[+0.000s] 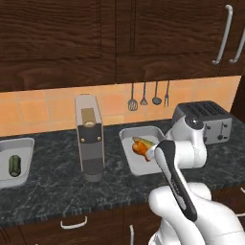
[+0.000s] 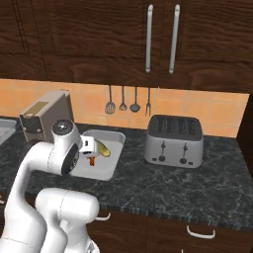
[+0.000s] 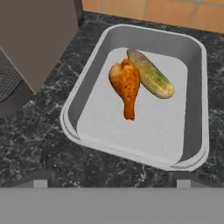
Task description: Place one cucumber and one chicken drumstick in each tupperware on the nearby counter, to pack two identical lunches.
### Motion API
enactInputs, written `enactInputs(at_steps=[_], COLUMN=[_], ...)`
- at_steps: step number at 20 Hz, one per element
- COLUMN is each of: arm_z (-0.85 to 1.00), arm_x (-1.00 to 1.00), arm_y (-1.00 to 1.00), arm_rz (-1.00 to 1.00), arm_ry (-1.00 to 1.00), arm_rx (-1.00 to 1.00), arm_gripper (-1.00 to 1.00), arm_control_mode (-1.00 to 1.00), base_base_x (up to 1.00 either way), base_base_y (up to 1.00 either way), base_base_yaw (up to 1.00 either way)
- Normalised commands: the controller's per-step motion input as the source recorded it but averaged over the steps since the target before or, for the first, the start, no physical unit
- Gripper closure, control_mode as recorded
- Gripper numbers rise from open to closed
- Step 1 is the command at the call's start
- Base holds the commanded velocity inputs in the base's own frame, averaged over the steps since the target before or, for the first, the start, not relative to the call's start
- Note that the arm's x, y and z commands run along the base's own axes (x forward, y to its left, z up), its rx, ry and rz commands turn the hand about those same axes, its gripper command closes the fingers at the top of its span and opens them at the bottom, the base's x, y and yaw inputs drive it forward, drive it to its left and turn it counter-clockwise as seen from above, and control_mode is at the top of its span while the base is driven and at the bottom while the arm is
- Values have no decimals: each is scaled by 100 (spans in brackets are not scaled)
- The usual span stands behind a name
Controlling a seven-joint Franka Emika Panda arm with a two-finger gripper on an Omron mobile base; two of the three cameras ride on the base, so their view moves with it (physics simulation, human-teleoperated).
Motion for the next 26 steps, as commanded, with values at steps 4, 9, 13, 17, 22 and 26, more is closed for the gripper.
enactInputs(at_steps=[4, 9, 13, 17, 22, 26], arm_z=[92, 69, -9, 0, 0, 0], arm_x=[-93, -79, -98, 0, 0, 0], arm_y=[0, -10, -17, 0, 0, 0], arm_rz=[-23, -15, 0, 0, 0, 0], arm_ry=[-1, -14, -20, 0, 0, 0], arm_rx=[0, 0, 0, 0, 0, 0], arm_gripper=[-100, -100, -100, -100, -100, -100], arm_control_mode=[-100, -100, -100, 100, 100, 100], base_base_x=[0, 0, 0, -100, -100, -56], base_base_y=[0, 0, 0, -13, -58, -100], base_base_yaw=[0, 0, 0, 0, -12, -29])
